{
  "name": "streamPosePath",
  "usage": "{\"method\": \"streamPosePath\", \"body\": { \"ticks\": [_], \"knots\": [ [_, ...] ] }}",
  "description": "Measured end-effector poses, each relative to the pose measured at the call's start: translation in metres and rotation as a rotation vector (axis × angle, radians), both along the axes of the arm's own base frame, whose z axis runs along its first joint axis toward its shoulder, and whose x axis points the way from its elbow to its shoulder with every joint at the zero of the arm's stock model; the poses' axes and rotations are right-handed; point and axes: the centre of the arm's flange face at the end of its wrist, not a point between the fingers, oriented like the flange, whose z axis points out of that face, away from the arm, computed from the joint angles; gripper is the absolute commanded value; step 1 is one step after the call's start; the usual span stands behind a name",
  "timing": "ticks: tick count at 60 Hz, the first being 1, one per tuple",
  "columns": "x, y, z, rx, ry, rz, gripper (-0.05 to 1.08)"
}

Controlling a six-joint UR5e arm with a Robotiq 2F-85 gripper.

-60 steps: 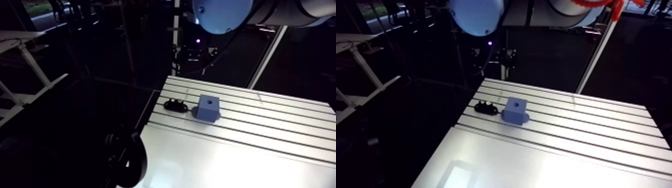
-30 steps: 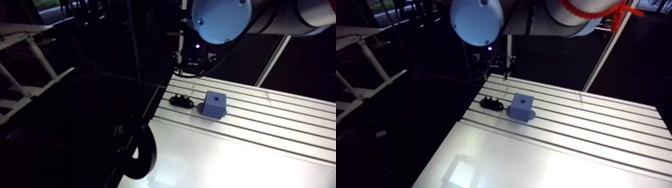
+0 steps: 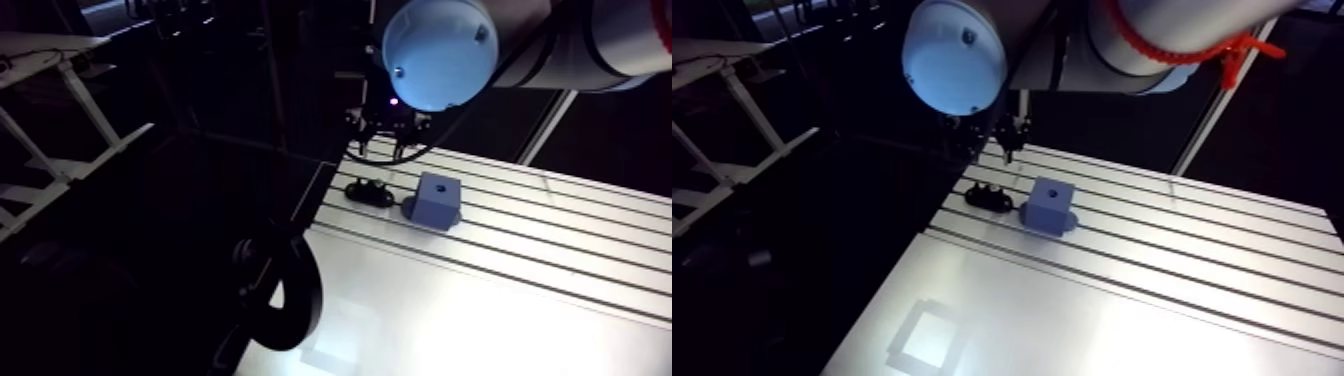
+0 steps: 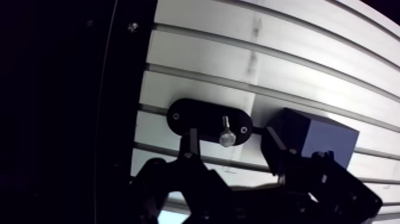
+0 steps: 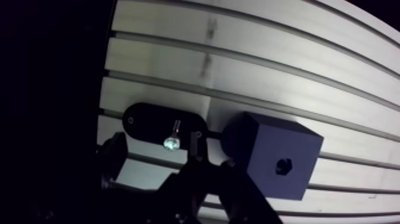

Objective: Pick up the M10 bolt and insert it into the hex recess until seated.

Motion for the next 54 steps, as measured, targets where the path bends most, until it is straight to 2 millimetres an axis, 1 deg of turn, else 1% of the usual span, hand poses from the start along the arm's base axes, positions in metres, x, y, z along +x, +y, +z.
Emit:
{"method": "streamPosePath", "body": {
  "ticks": [22,54],
  "knots": [
    [0.003,0.0,-0.017,0.037,-0.001,-0.011,0.43],
    [0.004,-0.001,-0.032,0.049,0.001,-0.014,0.44]
  ]
}}
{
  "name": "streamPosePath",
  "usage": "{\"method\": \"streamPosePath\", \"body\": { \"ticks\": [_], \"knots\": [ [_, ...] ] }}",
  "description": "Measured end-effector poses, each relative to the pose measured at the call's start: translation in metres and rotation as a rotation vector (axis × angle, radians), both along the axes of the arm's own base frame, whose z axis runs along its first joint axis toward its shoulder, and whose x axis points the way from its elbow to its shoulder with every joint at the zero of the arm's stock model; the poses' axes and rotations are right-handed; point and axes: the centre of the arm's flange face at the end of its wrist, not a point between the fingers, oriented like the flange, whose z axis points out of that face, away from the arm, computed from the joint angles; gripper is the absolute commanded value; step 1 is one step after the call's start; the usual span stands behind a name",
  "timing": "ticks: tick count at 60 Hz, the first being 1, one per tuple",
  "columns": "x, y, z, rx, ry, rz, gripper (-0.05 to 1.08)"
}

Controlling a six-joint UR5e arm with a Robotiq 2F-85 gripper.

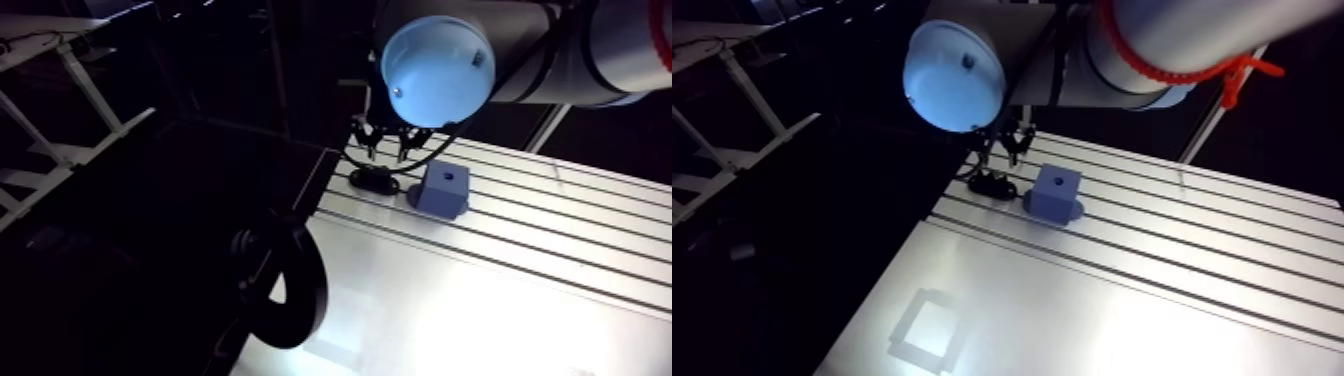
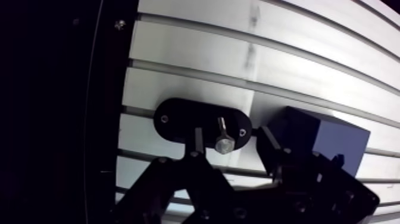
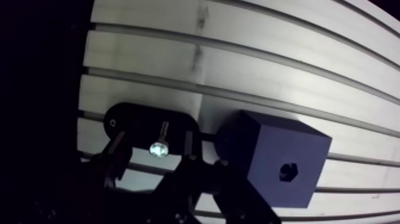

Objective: Pick up the M10 bolt and insert it into the hex recess until seated.

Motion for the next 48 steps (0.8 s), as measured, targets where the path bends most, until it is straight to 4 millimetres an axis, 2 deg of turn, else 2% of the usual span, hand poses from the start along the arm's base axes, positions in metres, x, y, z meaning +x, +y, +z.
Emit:
{"method": "streamPosePath", "body": {
  "ticks": [48],
  "knots": [
    [0.002,-0.004,-0.015,0.008,-0.022,-0.01,0.47]
  ]
}}
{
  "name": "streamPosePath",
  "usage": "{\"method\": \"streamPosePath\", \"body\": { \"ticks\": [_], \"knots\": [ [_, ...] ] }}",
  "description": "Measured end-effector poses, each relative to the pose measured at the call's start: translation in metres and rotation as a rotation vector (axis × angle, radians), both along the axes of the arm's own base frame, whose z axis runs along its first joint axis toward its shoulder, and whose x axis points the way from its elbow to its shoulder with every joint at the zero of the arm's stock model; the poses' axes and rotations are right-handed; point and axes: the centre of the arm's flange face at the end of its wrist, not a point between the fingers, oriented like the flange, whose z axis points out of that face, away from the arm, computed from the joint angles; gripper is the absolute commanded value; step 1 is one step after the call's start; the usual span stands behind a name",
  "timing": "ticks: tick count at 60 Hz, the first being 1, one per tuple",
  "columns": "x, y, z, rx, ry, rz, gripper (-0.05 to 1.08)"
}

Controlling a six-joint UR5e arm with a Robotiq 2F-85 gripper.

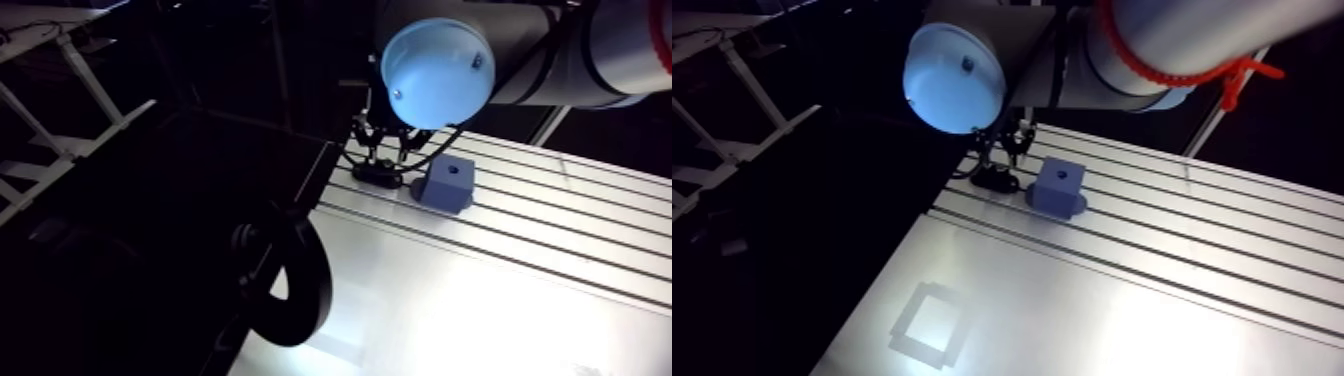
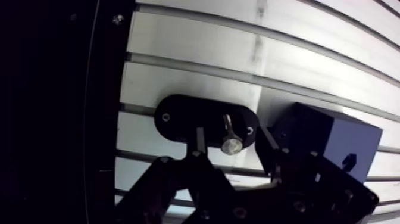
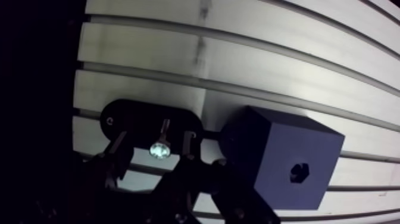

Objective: Pick up the M10 bolt and insert it into the hex recess until seated.

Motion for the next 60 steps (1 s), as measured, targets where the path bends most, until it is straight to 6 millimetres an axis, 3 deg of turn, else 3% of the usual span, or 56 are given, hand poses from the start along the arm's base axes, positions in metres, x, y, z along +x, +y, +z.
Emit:
{"method": "streamPosePath", "body": {
  "ticks": [60],
  "knots": [
    [-0.0002,-0.0004,-0.0039,0.0,-0.011,0.002,0.49]
  ]
}}
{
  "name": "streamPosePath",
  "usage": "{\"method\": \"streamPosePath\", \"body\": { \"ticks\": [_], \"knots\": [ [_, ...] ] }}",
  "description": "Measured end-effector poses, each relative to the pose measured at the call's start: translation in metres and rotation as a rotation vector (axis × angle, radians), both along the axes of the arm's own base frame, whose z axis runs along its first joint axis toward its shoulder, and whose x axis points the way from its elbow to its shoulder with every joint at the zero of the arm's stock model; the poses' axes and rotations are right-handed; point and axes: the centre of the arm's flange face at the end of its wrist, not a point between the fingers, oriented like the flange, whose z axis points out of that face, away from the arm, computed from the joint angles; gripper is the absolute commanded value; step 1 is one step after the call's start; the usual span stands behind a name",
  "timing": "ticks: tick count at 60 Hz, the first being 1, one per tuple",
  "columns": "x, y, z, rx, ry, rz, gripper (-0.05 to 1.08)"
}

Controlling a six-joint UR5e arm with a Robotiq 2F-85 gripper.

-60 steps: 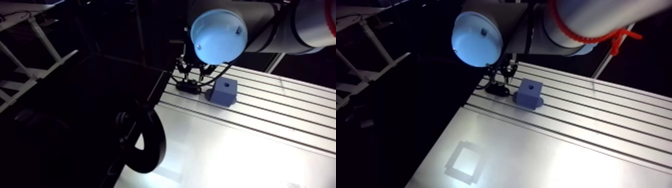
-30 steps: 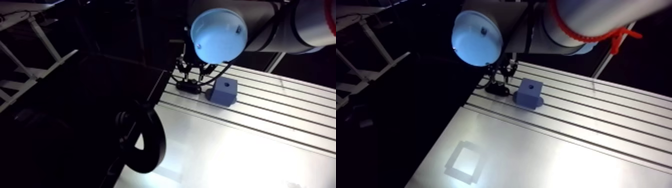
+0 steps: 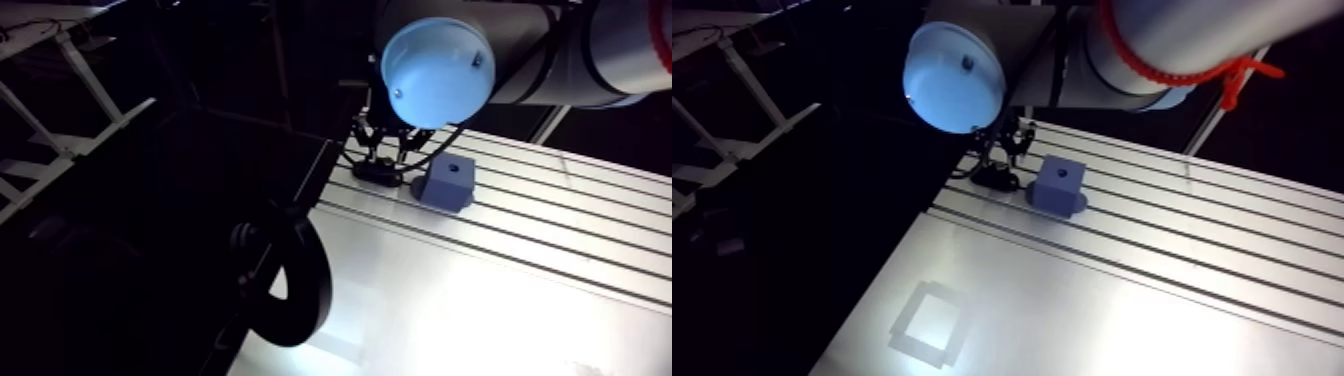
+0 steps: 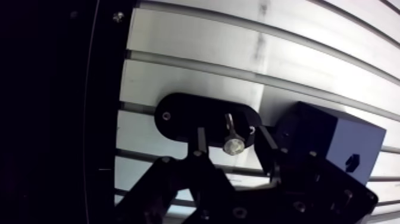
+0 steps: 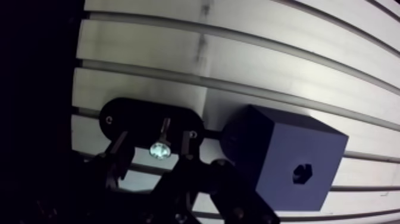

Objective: Pick up the M10 bolt and insert it into the hex recess until seated.

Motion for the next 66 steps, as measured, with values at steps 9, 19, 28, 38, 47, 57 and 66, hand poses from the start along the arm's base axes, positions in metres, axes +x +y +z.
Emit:
{"method": "streamPosePath", "body": {
  "ticks": [9,19,28,38,47,57,66],
  "knots": [
    [-0.0004,-0.0002,-0.0011,0.0,-0.003,0.0,0.5],
    [-0.0009,-0.0004,-0.001,0.0,-0.003,0.0,0.5],
    [-0.001,-0.0003,-0.0008,0.001,-0.003,0.0,0.53],
    [-0.0008,0.0005,0.0007,0.004,-0.003,-0.001,0.53],
    [0.0003,0.0017,0.0015,0.011,-0.007,-0.002,0.54],
    [0.0017,0.0026,0.0027,0.015,-0.009,-0.002,0.55],
    [0.0027,0.003,0.003,0.017,-0.012,-0.002,0.56]
  ]
}}
